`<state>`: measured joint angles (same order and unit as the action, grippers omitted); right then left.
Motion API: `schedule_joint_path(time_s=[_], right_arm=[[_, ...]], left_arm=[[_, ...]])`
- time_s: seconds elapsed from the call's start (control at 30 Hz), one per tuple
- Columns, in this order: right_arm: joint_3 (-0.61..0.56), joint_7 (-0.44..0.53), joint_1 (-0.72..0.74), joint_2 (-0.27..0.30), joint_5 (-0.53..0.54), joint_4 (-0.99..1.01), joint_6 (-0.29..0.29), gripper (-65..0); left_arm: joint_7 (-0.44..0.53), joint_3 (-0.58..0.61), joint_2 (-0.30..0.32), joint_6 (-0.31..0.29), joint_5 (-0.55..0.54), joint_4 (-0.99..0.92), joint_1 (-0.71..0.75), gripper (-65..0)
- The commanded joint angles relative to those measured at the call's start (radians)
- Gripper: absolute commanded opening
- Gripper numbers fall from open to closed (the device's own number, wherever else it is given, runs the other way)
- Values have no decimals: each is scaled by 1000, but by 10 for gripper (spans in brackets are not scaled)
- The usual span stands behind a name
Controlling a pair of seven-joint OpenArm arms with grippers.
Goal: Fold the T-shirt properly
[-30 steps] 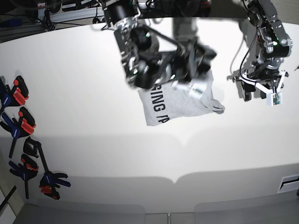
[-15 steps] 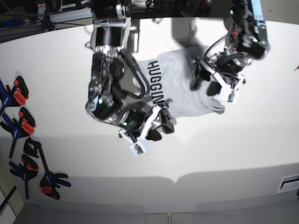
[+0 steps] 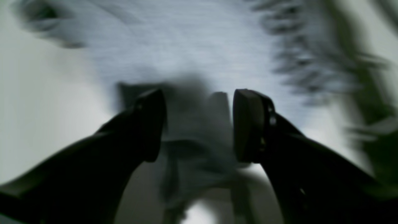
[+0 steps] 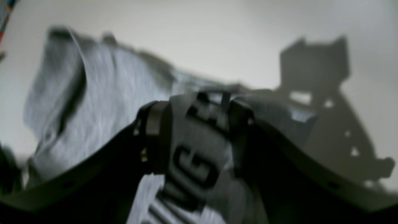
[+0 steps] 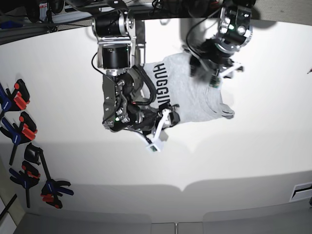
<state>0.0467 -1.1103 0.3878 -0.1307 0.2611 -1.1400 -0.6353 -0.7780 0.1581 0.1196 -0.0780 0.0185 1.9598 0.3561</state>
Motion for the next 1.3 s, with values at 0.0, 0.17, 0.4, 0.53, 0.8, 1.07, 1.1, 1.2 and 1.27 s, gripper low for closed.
schedule_joint_path(time_s=[0.0, 0.17, 0.4, 0.53, 0.8, 1.07, 1.1, 1.2, 1.27], right_arm=[[-1, 1, 21, -4, 35, -24, 0, -375], [-1, -10, -48, -5, 71, -120, 0, -375], [-1, -30, -158, 36, 71, -254, -1, -375], [-1, -32, -220, 60, 84, -261, 0, -375], [-21, -62, -330, 34, 206, -261, -19, -375], [-71, -127, -355, -26, 328, -262, -63, -375], [-79, -132, -355, -26, 322, -262, -63, -375], [-100, -134, -355, -26, 317, -262, -63, -375], [-98, -140, -356, -26, 315, -270, -63, -375]], left_arm=[[20, -5, 1, 4, 5, -14, -11, -330], [16, -29, 23, 4, 9, -196, -94, -330], [-21, -28, 122, 4, 8, -283, -224, -330], [-3, -28, 184, 3, 8, -283, -292, -330], [81, -26, 269, 3, 15, -283, -418, -330], [45, -26, 269, 3, 15, -283, -437, -330], [45, -26, 269, 3, 15, -283, -438, -330], [18, -27, 269, 5, 16, -283, -440, -330], [-52, -27, 269, 39, 1, -270, -444, -330]])
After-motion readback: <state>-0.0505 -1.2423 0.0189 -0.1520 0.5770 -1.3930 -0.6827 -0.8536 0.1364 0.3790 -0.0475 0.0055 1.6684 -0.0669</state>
